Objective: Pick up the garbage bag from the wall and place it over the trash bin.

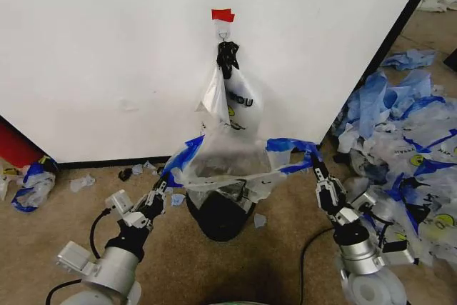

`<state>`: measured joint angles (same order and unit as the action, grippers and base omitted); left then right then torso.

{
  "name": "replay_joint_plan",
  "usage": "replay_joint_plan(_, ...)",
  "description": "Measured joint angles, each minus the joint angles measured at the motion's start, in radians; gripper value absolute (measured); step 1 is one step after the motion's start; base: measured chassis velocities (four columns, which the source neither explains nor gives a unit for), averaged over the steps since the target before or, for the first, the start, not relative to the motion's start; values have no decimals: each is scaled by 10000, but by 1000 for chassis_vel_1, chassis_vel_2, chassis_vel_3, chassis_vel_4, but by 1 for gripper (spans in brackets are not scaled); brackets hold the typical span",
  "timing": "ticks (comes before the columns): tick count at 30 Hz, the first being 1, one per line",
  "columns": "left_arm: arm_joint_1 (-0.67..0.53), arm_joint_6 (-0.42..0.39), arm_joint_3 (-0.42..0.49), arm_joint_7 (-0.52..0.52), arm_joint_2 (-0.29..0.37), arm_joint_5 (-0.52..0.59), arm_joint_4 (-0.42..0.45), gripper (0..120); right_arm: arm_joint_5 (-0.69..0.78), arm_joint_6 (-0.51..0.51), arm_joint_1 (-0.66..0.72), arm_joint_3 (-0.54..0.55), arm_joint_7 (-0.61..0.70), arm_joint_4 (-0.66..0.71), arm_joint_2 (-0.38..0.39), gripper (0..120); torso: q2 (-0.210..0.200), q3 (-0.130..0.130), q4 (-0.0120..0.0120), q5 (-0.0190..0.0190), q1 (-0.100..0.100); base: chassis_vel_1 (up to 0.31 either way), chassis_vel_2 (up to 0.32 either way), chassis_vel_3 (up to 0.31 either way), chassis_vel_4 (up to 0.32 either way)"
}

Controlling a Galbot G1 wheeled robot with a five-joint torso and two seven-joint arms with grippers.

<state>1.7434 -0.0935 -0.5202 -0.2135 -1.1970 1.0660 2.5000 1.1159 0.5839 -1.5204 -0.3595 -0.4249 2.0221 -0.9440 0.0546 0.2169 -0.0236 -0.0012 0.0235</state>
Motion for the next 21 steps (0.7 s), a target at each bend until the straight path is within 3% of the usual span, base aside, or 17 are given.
replay_joint_plan(21,-10,235,230,120,-154,-275,-162,0,-287,211,523,608,33,-1206,-325,0,0,0,0,1,0,0,0,0,0)
